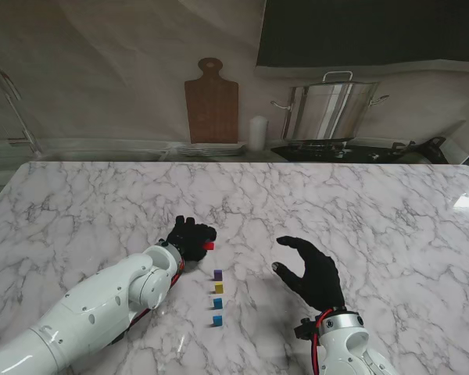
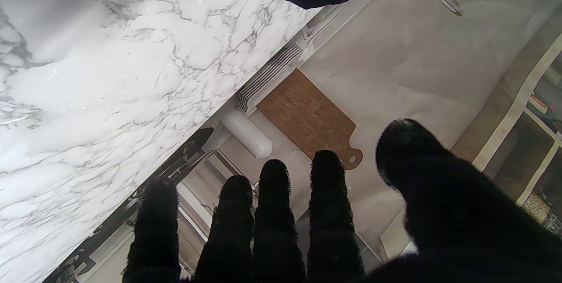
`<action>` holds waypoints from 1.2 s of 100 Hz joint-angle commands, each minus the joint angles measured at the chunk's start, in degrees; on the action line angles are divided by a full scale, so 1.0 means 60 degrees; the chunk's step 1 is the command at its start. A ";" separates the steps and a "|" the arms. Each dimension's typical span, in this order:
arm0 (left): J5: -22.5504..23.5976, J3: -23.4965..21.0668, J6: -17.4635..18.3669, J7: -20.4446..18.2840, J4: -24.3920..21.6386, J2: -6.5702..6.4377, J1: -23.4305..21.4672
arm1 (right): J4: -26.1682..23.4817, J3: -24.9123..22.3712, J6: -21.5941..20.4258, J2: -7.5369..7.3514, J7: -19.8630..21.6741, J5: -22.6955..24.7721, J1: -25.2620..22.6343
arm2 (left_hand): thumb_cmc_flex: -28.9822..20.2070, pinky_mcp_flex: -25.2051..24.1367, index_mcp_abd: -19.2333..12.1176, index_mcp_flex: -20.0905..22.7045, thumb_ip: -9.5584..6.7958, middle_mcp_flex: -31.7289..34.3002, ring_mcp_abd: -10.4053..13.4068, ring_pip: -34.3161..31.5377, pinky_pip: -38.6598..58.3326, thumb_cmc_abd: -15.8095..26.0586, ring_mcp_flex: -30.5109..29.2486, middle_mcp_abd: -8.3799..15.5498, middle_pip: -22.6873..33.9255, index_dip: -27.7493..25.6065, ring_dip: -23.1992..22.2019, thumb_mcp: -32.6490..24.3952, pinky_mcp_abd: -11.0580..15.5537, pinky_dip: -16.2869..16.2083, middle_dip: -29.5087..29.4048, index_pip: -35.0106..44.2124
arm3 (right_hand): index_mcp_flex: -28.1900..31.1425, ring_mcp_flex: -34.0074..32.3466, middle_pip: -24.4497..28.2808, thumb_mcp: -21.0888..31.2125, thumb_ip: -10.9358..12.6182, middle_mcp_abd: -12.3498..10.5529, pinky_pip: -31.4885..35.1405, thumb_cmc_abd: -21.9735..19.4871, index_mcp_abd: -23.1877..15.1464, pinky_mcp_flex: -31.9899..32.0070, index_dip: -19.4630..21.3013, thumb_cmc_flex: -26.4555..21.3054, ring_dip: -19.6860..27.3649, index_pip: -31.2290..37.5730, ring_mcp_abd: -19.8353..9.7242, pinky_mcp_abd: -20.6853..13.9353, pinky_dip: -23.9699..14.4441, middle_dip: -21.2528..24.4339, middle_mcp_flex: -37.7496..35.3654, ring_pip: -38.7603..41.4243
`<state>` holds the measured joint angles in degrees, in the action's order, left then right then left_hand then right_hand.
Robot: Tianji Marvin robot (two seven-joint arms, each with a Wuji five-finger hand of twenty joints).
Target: Arrange dominoes in a row
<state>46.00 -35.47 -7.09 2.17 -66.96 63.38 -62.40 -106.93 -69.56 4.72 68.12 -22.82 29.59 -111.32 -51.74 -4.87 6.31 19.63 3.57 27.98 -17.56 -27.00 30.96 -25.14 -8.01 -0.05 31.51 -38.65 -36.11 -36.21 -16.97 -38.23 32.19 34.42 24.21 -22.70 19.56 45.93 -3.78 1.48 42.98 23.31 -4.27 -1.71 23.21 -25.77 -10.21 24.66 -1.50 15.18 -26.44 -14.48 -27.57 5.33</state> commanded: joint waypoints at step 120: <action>0.0307 0.0372 0.0459 -0.0033 0.0257 0.0003 0.0263 | -0.0070 -0.0001 0.0046 0.0025 -0.0014 0.0004 -0.0045 | -0.1905 -0.0076 -0.0139 0.1217 0.0668 0.2507 0.0266 -0.3143 0.1237 -0.1509 -0.1124 0.1031 0.4340 -0.1312 -0.2588 -0.0105 -0.0413 0.0588 0.5161 0.1648 | 0.0108 -0.0040 0.0123 0.0099 0.0201 0.0039 0.0143 -0.0058 0.0080 -0.0030 0.0131 0.0033 -0.0095 0.0044 0.0003 0.0019 -0.0170 -0.0055 -0.0096 0.0105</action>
<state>47.74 -33.60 -4.71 3.03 -65.99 63.46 -60.65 -107.06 -69.61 4.74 68.14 -22.88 29.55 -111.33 -59.73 -4.85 6.68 24.61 7.93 36.76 -14.96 -44.73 37.14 -33.91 -13.92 0.33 47.63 -45.57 -50.40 -36.79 -17.59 -35.67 59.74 41.92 24.21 -22.70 19.57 45.93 -3.77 1.48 43.02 23.31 -4.27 -1.72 23.21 -25.77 -10.21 24.66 -1.48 15.18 -26.46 -14.48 -27.57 5.33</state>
